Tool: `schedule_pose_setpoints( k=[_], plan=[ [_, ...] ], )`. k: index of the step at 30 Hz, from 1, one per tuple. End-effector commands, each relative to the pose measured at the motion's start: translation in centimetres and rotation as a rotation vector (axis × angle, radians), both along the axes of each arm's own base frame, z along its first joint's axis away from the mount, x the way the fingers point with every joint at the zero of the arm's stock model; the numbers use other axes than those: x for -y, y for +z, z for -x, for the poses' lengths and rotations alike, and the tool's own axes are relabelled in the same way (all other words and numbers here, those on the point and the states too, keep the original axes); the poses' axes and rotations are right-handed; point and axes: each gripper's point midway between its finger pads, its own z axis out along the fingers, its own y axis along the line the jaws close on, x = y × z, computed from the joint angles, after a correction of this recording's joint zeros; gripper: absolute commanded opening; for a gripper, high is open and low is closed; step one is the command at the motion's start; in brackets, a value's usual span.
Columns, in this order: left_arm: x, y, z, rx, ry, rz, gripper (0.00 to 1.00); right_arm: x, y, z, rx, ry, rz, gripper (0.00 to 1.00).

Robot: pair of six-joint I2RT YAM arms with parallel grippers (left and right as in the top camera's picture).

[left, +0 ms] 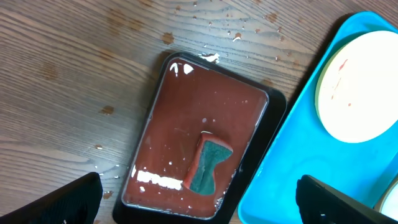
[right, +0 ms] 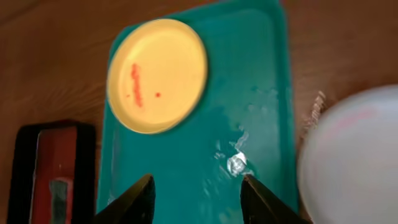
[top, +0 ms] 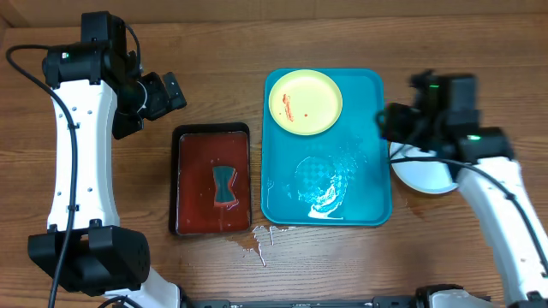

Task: Clean dirty plates on tray and stack at the side
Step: 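Grasp the back yellow plate with the right gripper and slide it forward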

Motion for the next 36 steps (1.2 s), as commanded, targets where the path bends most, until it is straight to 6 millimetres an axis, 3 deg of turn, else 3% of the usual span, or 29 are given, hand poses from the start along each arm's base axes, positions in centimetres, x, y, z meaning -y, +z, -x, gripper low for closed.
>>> schedule_pose_setpoints(
  k=[1,5,10,17,21,24,25,26,30,33,36],
  plan=[
    [-0.1,1.0,-0.1,0.033,-0.007,-0.015,1.0,-0.4,-1.8,-2.3,0.05,-0.011,0.161,0.47],
    [-0.1,1.0,-0.1,0.033,-0.007,-0.015,1.0,-2.6,-5.8,-5.6,0.064,0.013,0.186,0.47],
    [-0.1,1.0,-0.1,0.033,-0.007,-0.015,1.0,-3.6,-10.8,-9.0,0.078,0.013,0.182,0.51],
    [-0.1,1.0,-0.1,0.033,-0.007,-0.015,1.0,-4.1,-15.7,-10.4,0.054,0.008,0.174,0.55],
    [-0.1,1.0,-0.1,0.033,-0.007,-0.016,1.0,-4.4,-17.2,-9.8,0.02,0.019,0.185,0.43],
    [-0.1,1.0,-0.1,0.033,-0.007,-0.015,1.0,-4.3,-18.1,-9.5,-0.006,0.022,0.191,0.18],
    [-0.1,1.0,-0.1,0.033,-0.007,-0.015,1.0,-4.3,-18.2,-9.4,-0.01,0.022,0.193,0.08],
    [-0.1,1.0,-0.1,0.033,-0.007,-0.015,1.0,-4.2,-18.2,-9.3,-0.014,0.021,0.196,0.04],
    [-0.1,1.0,-0.1,0.033,-0.007,-0.015,1.0,-4.2,-16.6,-9.1,-0.014,0.018,0.193,0.04],
    [-0.1,1.0,-0.1,0.033,-0.007,-0.015,1.0,-4.0,-13.2,-8.8,-0.002,-0.013,0.167,0.04],
    [-0.1,1.0,-0.1,0.033,-0.007,-0.015,1.0,-3.8,-8.0,-8.0,0.053,-0.026,0.145,0.04]
  ],
)
